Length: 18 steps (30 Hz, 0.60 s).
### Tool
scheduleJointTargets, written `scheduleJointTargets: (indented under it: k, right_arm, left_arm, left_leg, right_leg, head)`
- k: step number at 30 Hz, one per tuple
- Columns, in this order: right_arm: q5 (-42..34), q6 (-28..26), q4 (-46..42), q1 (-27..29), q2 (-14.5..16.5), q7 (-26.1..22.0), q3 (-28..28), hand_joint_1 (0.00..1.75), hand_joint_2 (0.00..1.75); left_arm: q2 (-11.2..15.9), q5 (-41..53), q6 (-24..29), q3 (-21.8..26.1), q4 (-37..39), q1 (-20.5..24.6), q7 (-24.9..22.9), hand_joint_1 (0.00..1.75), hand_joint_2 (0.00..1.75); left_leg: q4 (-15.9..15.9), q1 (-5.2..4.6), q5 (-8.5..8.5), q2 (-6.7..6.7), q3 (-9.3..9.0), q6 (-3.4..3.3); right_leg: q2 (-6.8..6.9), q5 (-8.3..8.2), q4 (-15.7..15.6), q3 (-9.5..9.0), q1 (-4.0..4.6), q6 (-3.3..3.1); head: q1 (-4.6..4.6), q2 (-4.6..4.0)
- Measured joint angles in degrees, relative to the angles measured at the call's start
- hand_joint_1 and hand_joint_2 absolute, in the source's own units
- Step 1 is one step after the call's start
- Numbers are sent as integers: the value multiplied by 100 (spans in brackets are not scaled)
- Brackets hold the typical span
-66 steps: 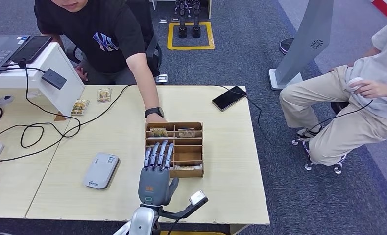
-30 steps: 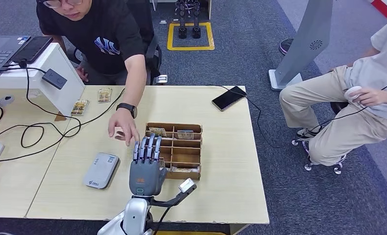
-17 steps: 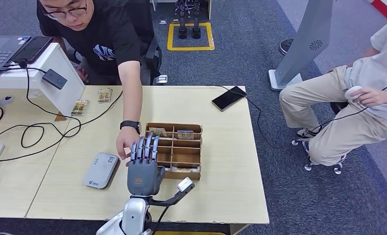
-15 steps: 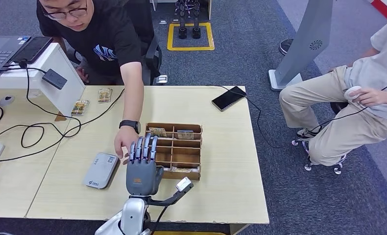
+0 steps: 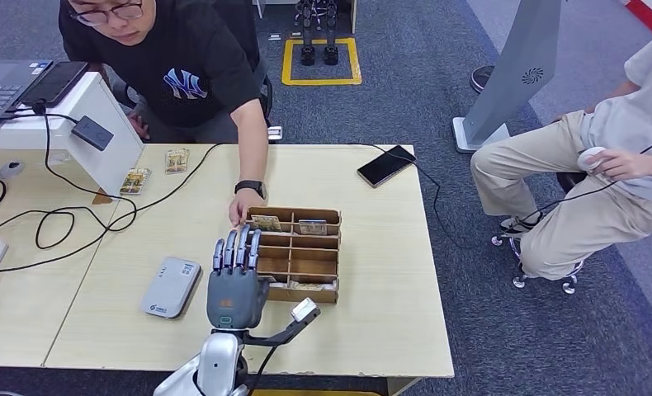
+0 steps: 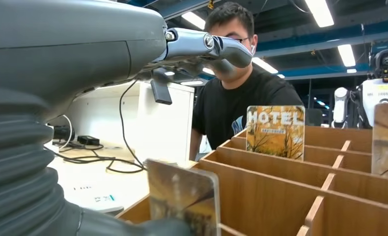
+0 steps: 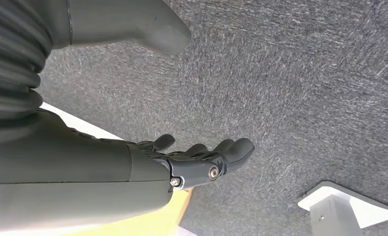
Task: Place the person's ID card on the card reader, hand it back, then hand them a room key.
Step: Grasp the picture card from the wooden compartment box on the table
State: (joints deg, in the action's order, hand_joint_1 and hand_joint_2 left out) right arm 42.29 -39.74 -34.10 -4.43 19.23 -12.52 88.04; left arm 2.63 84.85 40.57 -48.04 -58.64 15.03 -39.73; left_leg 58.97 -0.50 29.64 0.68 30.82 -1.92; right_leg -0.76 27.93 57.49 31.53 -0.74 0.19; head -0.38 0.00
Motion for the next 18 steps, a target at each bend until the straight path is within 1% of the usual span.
scheduleJointTargets:
  k: [1,4,5,7,18]
  right_arm:
    - [15,0,1,0,0,1,0,0,175]
    - [33,0,5,-2,2,-32,0,0,175]
    - [37,0,10,-3,2,-46,0,0,175]
    - [45,0,22,-6,2,-78,0,0,175]
    - [160,0,101,-13,2,-125,0,0,175]
  left_arm:
    - [1,0,-2,0,11,-2,6,69,175]
    - [-5,0,-7,0,84,-3,70,155,175]
    - [-10,0,-8,0,121,-2,104,169,175]
    - [-27,0,-11,0,207,1,179,175,175]
    - [-194,0,-157,0,728,128,905,175,175]
  left_leg:
    - [0,0,0,0,0,0]
    - [0,0,0,0,1,0]
    - [0,0,0,0,1,0]
    - [0,0,0,-1,3,0]
    - [0,0,1,3,4,0]
  right_leg:
    - [0,0,0,1,0,0]
    - [0,0,0,2,0,0]
    - [-1,0,0,2,0,0]
    - [-1,0,0,4,0,0]
    - [2,1,0,0,-1,0]
  head:
    - [0,0]
    - [0,0]
    - [0,0]
    - [0,0]
    - [1,0]
